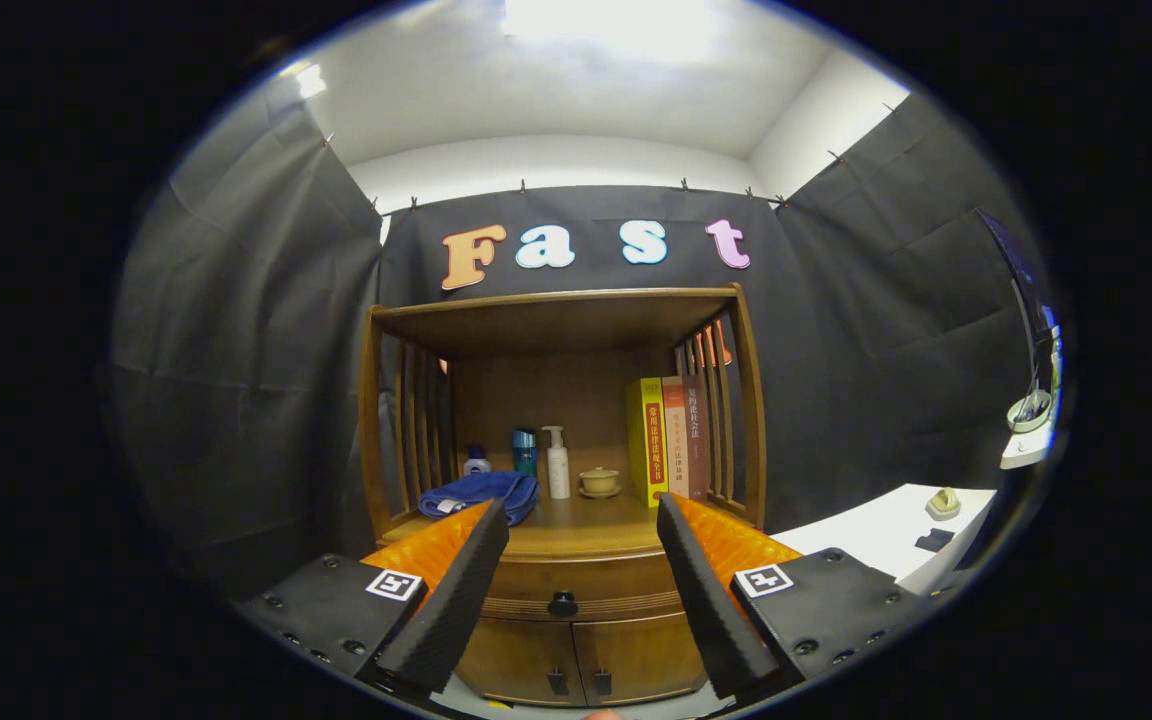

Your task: Pull open the drawer, take out the items inside it, and place them on the countertop above the cabinet.

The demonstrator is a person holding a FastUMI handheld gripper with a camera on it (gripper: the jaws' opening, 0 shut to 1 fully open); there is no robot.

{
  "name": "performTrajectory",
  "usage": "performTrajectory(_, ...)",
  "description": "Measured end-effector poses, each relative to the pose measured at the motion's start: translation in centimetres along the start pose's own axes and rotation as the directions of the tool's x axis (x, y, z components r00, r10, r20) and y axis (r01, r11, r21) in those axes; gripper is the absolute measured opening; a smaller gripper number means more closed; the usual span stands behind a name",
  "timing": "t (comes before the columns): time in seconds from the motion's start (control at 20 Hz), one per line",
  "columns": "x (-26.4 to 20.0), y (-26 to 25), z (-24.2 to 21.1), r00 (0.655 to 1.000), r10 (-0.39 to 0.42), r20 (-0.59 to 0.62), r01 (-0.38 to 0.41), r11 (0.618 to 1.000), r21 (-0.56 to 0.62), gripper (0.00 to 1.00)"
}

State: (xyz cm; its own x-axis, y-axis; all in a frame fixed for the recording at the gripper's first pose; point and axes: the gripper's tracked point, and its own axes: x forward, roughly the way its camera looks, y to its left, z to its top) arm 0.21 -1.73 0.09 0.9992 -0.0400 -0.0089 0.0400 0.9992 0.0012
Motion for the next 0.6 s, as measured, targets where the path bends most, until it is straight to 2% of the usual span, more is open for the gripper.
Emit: performTrajectory(0.6, -0.01, -0.19, 0.15, 1.0, 0.0, -0.004, 0.0, 1.0, -0.001, 0.98)
